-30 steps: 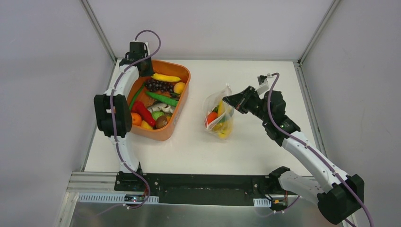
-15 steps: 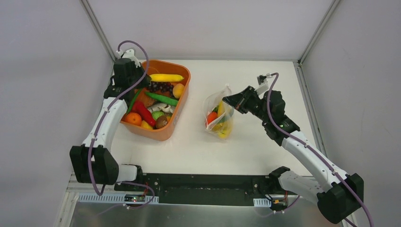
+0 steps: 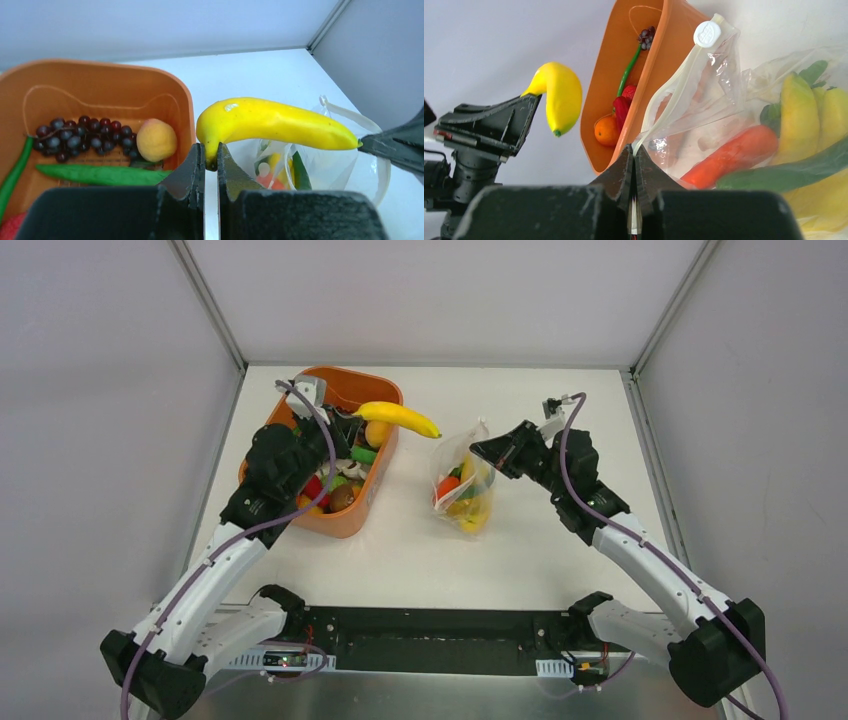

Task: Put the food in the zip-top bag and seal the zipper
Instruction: Pick up the fake fruit from the bin, then place the fake fruit in the zipper food storage bag.

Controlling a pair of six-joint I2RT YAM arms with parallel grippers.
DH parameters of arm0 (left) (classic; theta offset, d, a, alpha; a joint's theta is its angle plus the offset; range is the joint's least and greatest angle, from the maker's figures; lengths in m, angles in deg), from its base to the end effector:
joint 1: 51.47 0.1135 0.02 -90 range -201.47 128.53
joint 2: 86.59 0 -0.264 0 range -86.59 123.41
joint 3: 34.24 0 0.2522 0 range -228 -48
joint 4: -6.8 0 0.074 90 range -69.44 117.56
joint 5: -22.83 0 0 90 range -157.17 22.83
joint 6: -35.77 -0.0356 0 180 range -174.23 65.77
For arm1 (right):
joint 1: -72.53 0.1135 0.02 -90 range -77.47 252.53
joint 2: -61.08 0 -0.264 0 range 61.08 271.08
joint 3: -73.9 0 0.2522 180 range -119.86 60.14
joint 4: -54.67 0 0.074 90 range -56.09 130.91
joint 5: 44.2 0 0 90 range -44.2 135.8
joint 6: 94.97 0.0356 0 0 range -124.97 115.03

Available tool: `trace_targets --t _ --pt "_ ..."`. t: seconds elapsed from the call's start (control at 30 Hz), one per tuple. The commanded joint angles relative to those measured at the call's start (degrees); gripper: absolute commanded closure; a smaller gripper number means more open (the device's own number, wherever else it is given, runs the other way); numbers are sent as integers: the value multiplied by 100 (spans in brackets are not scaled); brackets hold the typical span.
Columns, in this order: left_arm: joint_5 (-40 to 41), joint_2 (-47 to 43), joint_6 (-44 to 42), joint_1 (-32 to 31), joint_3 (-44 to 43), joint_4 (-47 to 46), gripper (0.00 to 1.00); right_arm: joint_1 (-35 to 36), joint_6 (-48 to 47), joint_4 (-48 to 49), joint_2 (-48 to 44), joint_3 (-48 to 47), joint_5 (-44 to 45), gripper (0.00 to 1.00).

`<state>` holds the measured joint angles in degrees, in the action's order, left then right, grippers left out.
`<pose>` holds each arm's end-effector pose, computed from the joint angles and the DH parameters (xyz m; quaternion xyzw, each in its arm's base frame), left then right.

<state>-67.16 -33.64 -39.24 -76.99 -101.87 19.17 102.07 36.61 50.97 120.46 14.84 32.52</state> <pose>0.1935 -0.0924 0.3925 0.0635 0.6898 -0.2496 0.6766 0.2101 0.1285 0.3317 -0.0022 0.7308 0.4627 0.5018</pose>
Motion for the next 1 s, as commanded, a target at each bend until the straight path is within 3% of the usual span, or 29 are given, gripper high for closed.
trace_targets --t 0.0,0.1,0.43,0.6,0.87,0.97 --pt "157 -374 -983 -326 559 -1216 100 -11 138 511 -10 -33 69 100" --pt "248 -322 -1351 -600 443 -1068 100 -17 168 552 81 -75 -50 100" --pt "1906 147 -2477 -1890 4 -620 100 -11 228 587 86 -98 -114 100" --pt "2454 555 -2533 -2309 -525 -67 100 -7 253 586 108 -119 -134 100" --pt "2666 1266 -2276 -2786 -1242 690 100 -9 325 595 110 -121 -114 100" --pt "3459 1672 -2155 -3103 -1607 1027 100 -7 552 602 114 -120 8 100"
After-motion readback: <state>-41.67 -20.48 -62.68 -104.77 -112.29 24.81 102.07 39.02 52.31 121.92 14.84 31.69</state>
